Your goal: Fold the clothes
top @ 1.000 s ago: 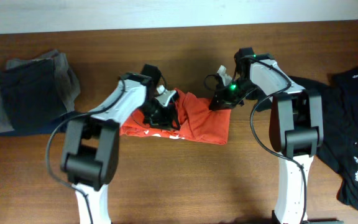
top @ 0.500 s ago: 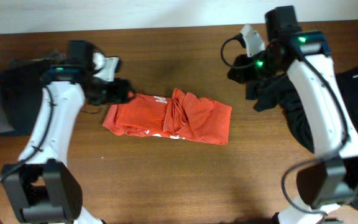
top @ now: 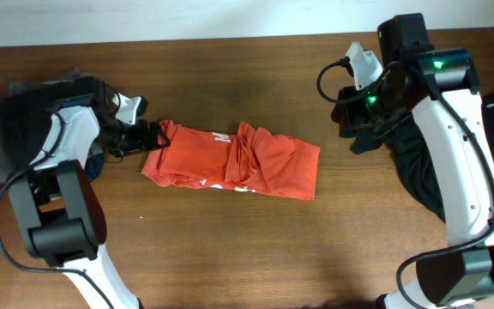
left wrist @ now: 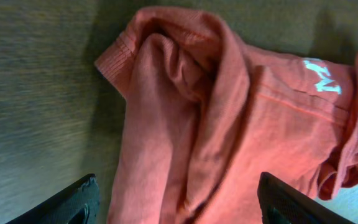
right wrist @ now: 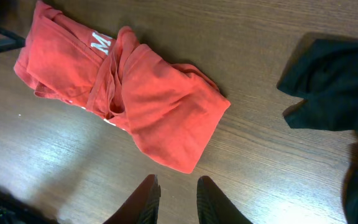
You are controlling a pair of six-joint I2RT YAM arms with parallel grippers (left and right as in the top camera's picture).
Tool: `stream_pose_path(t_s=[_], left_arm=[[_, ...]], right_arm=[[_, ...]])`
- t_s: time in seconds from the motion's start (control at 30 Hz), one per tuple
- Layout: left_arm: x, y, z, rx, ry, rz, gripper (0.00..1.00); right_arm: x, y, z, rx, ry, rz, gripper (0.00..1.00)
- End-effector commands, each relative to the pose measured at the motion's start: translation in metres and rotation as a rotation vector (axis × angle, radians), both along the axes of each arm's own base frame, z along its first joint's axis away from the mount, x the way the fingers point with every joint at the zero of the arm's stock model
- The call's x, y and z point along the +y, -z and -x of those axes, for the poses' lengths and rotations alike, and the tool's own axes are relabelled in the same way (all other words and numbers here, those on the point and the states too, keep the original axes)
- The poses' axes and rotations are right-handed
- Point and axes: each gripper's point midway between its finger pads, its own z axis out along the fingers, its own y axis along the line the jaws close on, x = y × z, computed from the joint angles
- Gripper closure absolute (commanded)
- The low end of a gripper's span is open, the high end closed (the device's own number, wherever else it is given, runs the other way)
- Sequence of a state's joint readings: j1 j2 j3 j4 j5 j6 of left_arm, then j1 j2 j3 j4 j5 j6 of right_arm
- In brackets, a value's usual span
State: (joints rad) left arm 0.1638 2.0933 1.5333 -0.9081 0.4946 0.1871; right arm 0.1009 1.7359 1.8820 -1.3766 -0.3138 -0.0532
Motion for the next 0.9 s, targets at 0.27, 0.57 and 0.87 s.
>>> stream_pose_path(t_s=[0.27, 0.57, 0.87], left_arm=[[-0.04, 0.044, 0.016, 0.108, 0.106, 0.054, 0.35], [-0.027, 0.008, 0.012, 0.104, 0.086, 0.022, 0.94], [0.06, -0.114, -0.016, -0.059, -0.089, -0.286, 0.94]], right_arm=[[0.0, -0.01, 0.002, -0.031, -0.003, 0.008, 0.74], [0.002, -0.01, 0.003, -0.031, -0.007, 0.009, 0.74], [0.002, -0.009, 0.003, -0.029, -0.007, 0.009, 0.75]])
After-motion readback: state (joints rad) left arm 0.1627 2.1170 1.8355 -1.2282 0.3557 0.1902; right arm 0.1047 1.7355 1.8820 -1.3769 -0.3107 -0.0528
